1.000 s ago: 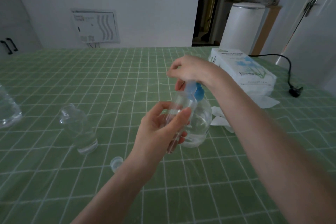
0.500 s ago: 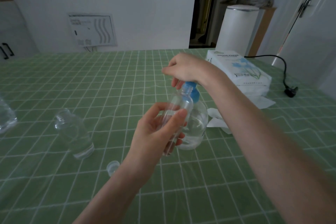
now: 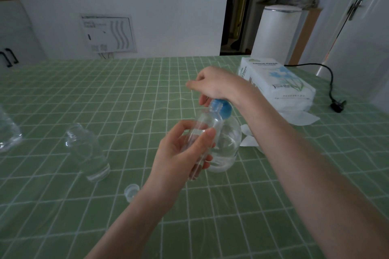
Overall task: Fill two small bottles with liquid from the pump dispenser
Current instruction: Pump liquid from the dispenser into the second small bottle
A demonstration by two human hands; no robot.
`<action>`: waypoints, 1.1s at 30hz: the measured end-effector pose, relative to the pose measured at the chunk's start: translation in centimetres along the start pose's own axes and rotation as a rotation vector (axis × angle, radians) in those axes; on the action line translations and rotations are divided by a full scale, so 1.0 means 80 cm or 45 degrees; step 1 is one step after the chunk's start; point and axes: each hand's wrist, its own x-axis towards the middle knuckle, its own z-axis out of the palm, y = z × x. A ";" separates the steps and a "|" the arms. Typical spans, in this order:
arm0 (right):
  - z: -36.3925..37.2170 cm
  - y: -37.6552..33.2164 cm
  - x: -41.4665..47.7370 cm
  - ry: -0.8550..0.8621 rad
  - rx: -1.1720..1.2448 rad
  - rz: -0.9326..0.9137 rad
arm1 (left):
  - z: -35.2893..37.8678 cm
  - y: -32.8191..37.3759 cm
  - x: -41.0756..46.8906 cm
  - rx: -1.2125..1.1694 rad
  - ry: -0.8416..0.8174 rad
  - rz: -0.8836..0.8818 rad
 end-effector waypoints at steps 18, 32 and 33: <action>0.002 0.000 0.003 -0.042 -0.065 0.004 | 0.002 0.001 -0.001 0.000 0.006 -0.004; -0.007 -0.003 0.006 -0.010 -0.054 -0.023 | 0.001 0.002 0.003 0.023 0.018 0.020; -0.006 -0.003 0.006 -0.013 -0.060 -0.025 | 0.001 0.001 0.002 0.025 0.023 0.014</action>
